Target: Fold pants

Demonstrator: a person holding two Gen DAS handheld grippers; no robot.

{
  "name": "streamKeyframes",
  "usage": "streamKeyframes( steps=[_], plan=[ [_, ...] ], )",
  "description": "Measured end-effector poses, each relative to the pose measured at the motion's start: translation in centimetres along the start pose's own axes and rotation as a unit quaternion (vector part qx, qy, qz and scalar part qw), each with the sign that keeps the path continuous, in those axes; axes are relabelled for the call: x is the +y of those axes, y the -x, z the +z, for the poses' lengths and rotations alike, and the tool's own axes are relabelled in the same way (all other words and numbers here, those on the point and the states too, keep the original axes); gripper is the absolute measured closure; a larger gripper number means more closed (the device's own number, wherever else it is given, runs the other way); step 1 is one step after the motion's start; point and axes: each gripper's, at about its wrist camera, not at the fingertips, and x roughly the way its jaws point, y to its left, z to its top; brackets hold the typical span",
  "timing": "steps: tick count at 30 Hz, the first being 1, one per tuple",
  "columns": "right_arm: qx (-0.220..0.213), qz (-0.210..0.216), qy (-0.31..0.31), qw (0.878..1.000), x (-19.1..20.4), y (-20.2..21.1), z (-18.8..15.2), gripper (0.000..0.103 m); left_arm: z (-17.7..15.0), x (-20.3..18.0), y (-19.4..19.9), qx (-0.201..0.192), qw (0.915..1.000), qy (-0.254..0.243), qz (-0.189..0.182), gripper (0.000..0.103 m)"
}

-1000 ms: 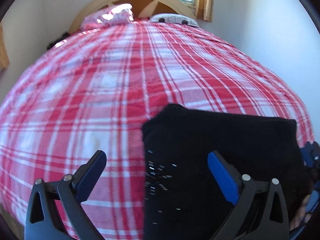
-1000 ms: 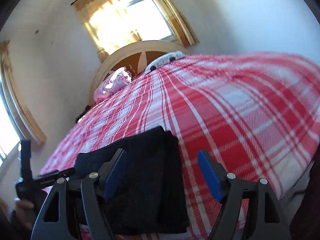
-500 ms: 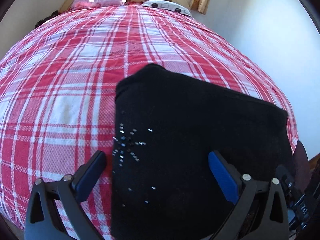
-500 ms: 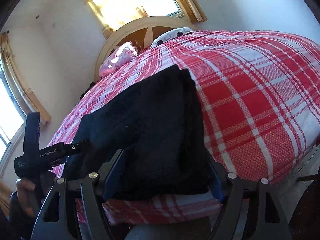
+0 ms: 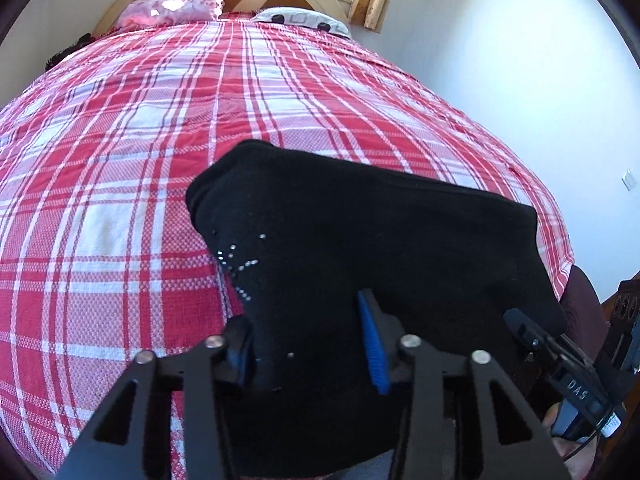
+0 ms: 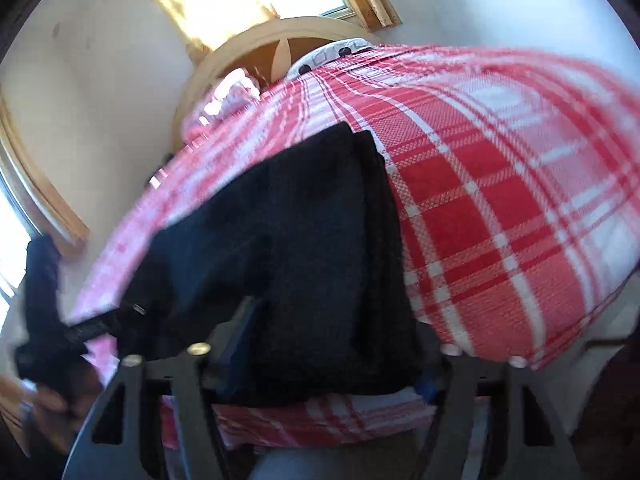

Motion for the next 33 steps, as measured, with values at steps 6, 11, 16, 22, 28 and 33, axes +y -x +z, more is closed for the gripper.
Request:
streamKeyframes(
  steps=[6,11,16,22,28,33],
  plan=[
    [0.001,-0.020,0.056,0.998,1.5,0.9,0.2,0.069,-0.1,-1.4,1.4,-0.034,0.9984,-0.035,0.028,0.075],
    [-0.026,-0.006,0.101,0.995,3.9,2.4,1.8,0.073,1.2,-0.4,3.4,-0.076,0.9955,-0.036,0.043,0.077],
    [-0.039,0.038,0.134,0.990,7.0,1.3,4.6,0.073,3.2,2.1,5.1,-0.117,0.9889,-0.025,0.088,0.077],
    [-0.066,0.090,0.199,0.974,13.8,-2.9,9.0,0.073,7.4,7.2,5.9,-0.157,0.9765,0.001,0.147,0.077],
    [-0.078,0.109,0.215,0.967,19.0,-9.7,13.5,0.073,12.0,11.7,4.0,-0.177,0.9632,0.008,0.202,0.077],
    [-0.058,0.098,0.214,0.970,21.2,-15.7,15.2,0.073,14.2,14.4,0.6,-0.157,0.9601,0.017,0.230,0.078]
  ],
)
